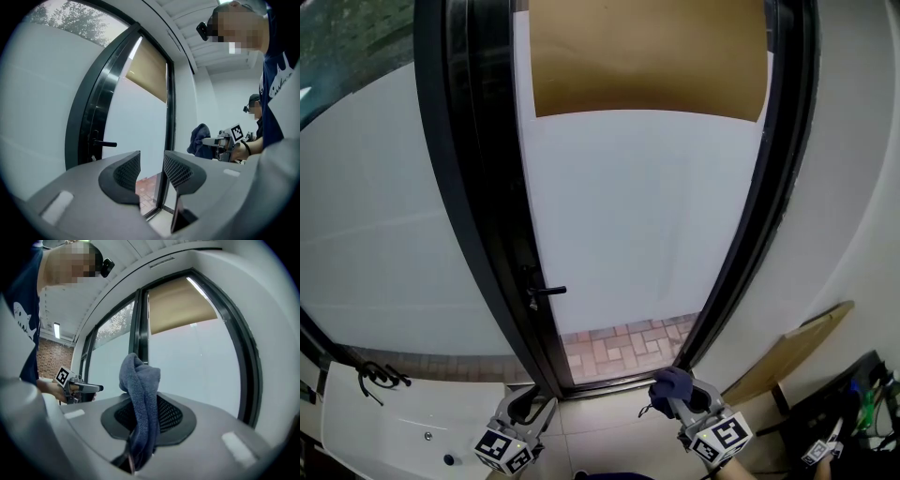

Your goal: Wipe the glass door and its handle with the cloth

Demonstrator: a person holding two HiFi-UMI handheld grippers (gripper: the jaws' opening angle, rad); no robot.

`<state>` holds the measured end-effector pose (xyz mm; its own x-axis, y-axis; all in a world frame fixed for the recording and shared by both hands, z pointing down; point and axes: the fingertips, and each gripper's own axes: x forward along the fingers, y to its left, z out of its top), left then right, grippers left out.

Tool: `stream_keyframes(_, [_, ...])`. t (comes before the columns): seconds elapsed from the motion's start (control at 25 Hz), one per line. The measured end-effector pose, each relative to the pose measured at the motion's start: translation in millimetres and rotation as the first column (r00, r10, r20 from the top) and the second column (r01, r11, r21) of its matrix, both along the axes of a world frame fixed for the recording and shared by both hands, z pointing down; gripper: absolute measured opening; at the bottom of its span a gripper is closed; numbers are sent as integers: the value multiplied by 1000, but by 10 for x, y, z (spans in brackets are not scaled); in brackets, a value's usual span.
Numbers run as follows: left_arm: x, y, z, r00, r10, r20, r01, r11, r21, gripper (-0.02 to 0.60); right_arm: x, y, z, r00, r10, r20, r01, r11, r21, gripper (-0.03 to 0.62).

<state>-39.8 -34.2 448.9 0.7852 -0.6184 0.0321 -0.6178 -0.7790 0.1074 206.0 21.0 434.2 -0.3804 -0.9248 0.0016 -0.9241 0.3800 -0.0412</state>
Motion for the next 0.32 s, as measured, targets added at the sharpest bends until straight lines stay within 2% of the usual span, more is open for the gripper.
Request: stream_keyframes(0.32, [-58, 15, 28, 1000, -3, -6, 3, 1000, 9, 153, -41, 7, 21, 1000, -3, 7, 3, 1000, -6, 75])
